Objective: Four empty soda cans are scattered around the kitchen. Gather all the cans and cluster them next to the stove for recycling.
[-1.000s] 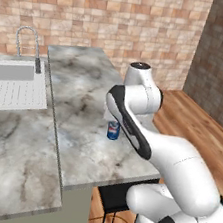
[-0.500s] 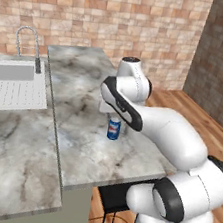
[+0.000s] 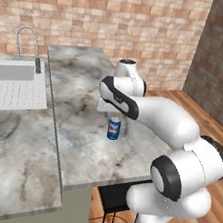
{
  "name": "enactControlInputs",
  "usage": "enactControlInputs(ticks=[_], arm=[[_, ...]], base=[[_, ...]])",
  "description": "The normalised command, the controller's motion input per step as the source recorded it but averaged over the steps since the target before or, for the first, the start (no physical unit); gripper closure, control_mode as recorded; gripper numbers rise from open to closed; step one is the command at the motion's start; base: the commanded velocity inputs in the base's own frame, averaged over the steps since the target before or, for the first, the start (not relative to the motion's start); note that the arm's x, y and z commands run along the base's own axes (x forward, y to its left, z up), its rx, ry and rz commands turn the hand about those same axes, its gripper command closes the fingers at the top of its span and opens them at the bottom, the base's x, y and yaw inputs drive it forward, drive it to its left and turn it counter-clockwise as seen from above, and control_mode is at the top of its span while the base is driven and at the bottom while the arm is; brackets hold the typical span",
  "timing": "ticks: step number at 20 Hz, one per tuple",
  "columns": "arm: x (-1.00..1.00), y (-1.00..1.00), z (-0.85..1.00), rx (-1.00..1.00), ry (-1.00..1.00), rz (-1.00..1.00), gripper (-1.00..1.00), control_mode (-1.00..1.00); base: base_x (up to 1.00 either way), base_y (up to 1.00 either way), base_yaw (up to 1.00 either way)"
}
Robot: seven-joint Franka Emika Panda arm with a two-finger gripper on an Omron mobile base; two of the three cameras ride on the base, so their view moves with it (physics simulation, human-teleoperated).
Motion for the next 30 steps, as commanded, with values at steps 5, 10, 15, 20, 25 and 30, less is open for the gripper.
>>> enactControlInputs(ticks=[5,10,15,20,25,30], arm=[[0.0,0.07,-0.16,0.01,0.08,-0.06,-1.0,-1.0],[0.0,0.13,-0.14,0.0,0.11,-0.03,-1.0,-1.0],[-0.02,0.01,-0.18,-0.02,0.09,-0.03,-1.0,-1.0],[-0.09,-0.08,-0.16,-0.02,0.11,-0.06,-1.0,-1.0],[-0.08,-0.01,-0.22,-0.02,0.02,-0.05,-1.0,-1.0],[-0.03,0.0,-0.41,-0.05,0.01,-0.05,-1.0,-1.0]], base=[[0.0,0.0,0.0],[0.0,0.0,0.0],[0.0,0.0,0.0],[0.0,0.0,0.0],[0.0,0.0,0.0],[0.0,0.0,0.0]])
